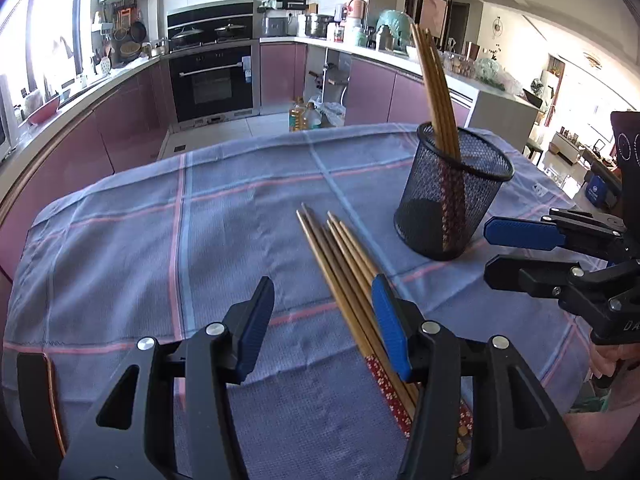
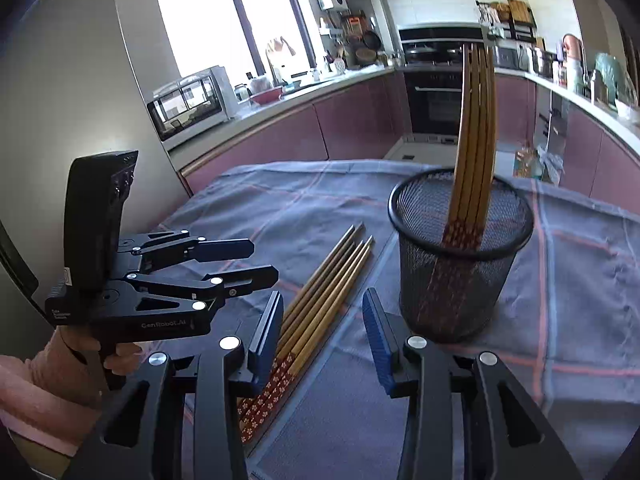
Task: Organize utensils
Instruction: 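Move both open grippers back over the remaining chopsticks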
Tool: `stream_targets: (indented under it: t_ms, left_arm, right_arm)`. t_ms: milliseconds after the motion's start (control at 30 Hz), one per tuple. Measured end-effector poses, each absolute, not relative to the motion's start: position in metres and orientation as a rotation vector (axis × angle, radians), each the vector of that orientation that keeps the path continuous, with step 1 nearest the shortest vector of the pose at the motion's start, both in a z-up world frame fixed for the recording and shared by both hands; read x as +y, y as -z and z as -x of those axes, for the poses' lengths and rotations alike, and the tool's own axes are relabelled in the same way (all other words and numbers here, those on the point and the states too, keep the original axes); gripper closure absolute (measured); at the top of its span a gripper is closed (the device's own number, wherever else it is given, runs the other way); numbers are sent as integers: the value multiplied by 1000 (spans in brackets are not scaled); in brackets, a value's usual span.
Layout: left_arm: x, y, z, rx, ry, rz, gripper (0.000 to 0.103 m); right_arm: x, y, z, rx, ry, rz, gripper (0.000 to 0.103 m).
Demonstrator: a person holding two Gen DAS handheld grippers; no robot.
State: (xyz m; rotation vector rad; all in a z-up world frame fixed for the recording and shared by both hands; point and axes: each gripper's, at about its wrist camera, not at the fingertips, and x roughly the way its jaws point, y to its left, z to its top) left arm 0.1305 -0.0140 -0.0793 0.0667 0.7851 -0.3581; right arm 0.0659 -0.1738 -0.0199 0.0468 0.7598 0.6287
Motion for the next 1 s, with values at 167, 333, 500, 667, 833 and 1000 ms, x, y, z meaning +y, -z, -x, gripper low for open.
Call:
stream_targets:
  t_ms: [167, 333, 500, 667, 833, 1000]
  left_arm:
    - [-11, 99, -130, 831, 351, -68, 53]
    - [-15, 104, -130, 855, 345, -73, 53]
    - [-17, 108, -132, 864, 345, -78, 53]
    - [-21, 109, -135, 868, 345, -84, 53]
    - [-26, 110, -139, 870, 339, -98, 53]
    - [-26, 112, -142, 873, 335, -99, 52]
  right_arm:
    - [-163, 40, -68, 817, -613, -57, 64]
    - [-155, 51, -65, 847, -604, -43, 64]
    - [-151, 55, -65, 852, -584, -25, 64]
    - [-147, 58, -69, 855, -567, -14, 64]
    - [-148, 58, -69, 855, -558, -2, 64]
    - [-143, 57, -71, 851, -557, 8, 64]
